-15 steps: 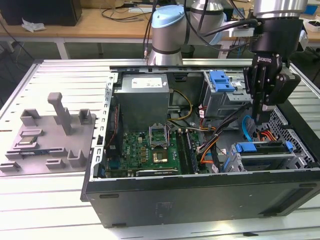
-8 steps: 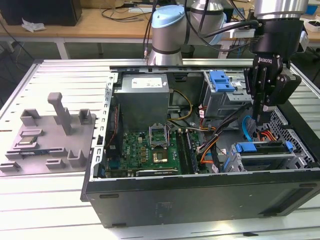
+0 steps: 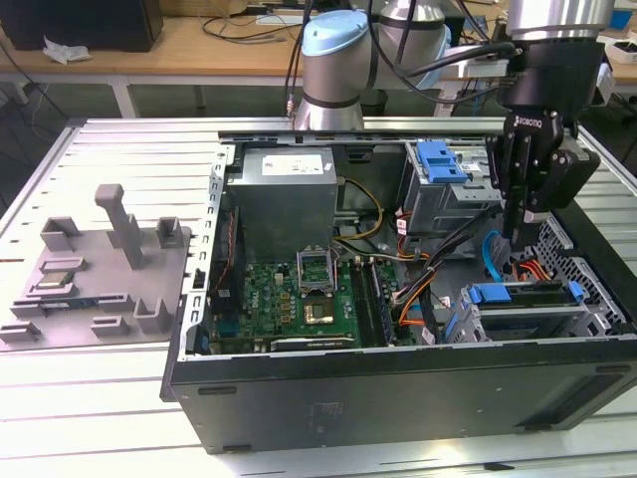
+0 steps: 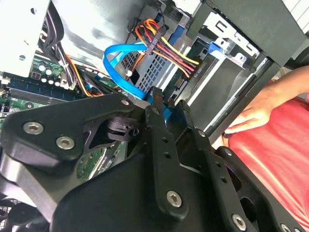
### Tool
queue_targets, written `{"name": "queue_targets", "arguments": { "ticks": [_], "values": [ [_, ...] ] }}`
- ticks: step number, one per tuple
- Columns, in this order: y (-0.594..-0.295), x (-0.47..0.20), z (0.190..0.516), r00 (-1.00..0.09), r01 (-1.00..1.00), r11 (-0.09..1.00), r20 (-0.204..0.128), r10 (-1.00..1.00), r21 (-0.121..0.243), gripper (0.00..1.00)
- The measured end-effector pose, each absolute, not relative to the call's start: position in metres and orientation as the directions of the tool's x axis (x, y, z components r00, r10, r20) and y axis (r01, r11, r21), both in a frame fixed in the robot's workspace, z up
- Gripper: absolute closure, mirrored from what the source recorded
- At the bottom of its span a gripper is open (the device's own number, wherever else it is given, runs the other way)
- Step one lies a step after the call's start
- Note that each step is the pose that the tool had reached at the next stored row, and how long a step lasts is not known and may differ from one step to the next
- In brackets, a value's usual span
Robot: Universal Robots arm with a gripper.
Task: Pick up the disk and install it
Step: 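Insert the second disk wire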
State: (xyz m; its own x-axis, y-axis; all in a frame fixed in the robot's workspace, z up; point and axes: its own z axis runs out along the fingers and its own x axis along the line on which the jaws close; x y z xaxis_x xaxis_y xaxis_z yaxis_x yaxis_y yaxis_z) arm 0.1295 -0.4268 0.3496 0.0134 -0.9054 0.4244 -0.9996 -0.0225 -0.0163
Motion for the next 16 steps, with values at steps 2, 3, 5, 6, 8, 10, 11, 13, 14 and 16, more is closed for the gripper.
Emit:
{"name": "queue_targets", "arguments": {
  "ticks": [2, 3, 5, 6, 8, 10, 11, 13, 14, 16],
  "values": [
    [-0.4268, 0.1295, 0.3495, 0.013, -1.0, -0.022, 0.424, -0.905, -0.016, 0.71],
    [-0.4268, 0.1296, 0.3494, 0.013, -1.0, -0.022, 0.424, -0.905, -0.016, 0.78],
    [-0.427, 0.1296, 0.3493, 0.013, -1.0, -0.023, 0.423, -0.906, -0.016, 0.78],
    [-0.4272, 0.1296, 0.3494, 0.013, -1.0, -0.022, 0.423, -0.906, -0.016, 0.78],
    [-0.4275, 0.1296, 0.3494, 0.013, -1.0, -0.022, 0.421, -0.907, -0.016, 0.78],
    [-0.4278, 0.1296, 0.3494, 0.014, -1.0, -0.022, 0.42, -0.908, -0.016, 0.8],
    [-0.4279, 0.1296, 0.3494, 0.013, -1.0, -0.022, 0.419, -0.908, -0.016, 0.84],
    [-0.4283, 0.1296, 0.3494, 0.014, -1.0, -0.022, 0.417, -0.909, -0.016, 0.84],
    [-0.4287, 0.1296, 0.3494, 0.014, -1.0, -0.022, 0.416, -0.909, -0.016, 0.84],
    [-0.429, 0.1297, 0.3494, 0.013, -1.0, -0.022, 0.415, -0.91, -0.016, 0.84]
  ]
}}
